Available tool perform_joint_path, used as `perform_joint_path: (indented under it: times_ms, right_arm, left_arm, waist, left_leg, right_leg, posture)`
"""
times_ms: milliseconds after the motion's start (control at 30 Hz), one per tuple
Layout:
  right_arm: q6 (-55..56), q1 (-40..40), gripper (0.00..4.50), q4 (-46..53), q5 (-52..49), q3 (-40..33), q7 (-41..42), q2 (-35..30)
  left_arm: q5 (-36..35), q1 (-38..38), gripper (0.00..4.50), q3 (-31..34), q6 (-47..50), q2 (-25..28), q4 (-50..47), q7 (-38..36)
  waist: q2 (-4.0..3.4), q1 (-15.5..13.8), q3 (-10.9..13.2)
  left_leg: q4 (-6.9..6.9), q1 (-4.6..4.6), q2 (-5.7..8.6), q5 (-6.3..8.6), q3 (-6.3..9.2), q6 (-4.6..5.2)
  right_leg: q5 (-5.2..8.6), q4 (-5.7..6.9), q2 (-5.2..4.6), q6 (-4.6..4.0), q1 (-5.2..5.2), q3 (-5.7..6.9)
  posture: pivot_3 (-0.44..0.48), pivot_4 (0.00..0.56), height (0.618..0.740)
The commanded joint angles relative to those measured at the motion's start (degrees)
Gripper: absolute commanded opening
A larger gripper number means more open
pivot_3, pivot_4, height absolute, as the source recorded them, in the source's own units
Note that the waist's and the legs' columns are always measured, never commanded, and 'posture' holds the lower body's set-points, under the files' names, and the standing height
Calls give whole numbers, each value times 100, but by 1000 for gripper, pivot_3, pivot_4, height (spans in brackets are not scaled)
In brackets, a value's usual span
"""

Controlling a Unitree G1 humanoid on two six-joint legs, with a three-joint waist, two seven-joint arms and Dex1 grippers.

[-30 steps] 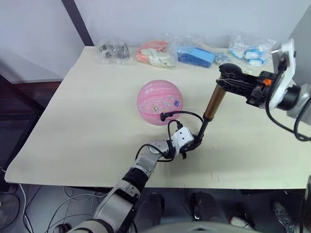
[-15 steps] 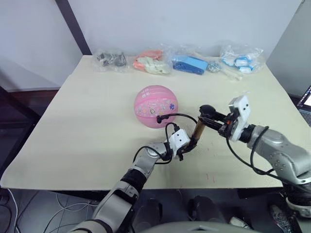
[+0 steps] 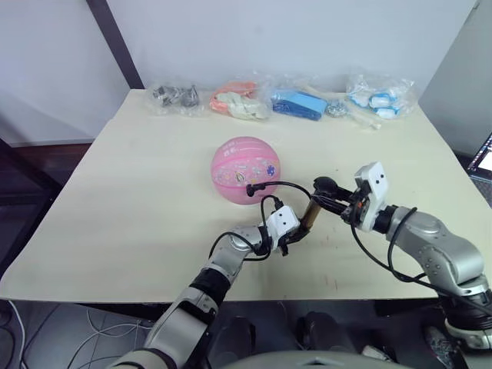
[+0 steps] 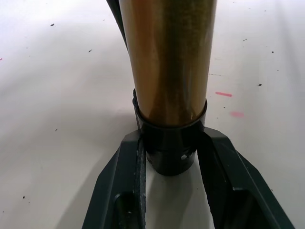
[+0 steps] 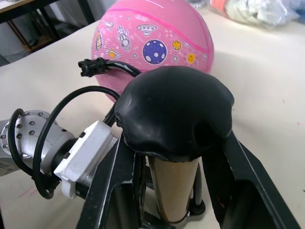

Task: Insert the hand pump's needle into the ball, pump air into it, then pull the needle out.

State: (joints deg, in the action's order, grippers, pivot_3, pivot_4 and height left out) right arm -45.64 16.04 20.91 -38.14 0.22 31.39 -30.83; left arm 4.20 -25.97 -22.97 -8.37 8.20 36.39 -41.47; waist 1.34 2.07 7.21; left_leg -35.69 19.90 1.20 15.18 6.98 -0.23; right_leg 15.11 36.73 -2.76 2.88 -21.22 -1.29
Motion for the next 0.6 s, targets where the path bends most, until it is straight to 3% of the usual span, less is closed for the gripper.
perform_joint_path:
  times_ms: [33,300,600]
  right_arm:
    - [-715,761,1106,488,-1041,-817,-187,-138]
    - [-1742,2167,1106,410,-2565,-1871,-708,-714]
    - [-1999,3042,1105,209,-3533,-2080,-1406,-1023]
  left_arm:
    - [358,357,1068,-172,394,214,642,-27]
    - [350,318,1068,-169,383,181,699,-30]
    - [341,336,1068,-162,369,193,713,-26]
  waist:
    - [-20,-14,36]
    - [-41,-44,103]
    - [-51,-86,157]
  left_leg:
    - [0,3,3,0,0,0]
    - [-37,85,20,-2,20,1]
    - [-45,118,23,-2,12,2]
  right_leg:
    - [0,0,0,0,-3,1]
    - [-15,2,-11,-12,-54,22]
    - [-24,2,-23,-11,-80,20]
  posture:
    - [0,150,740]
    - [0,150,740]
    - [0,150,740]
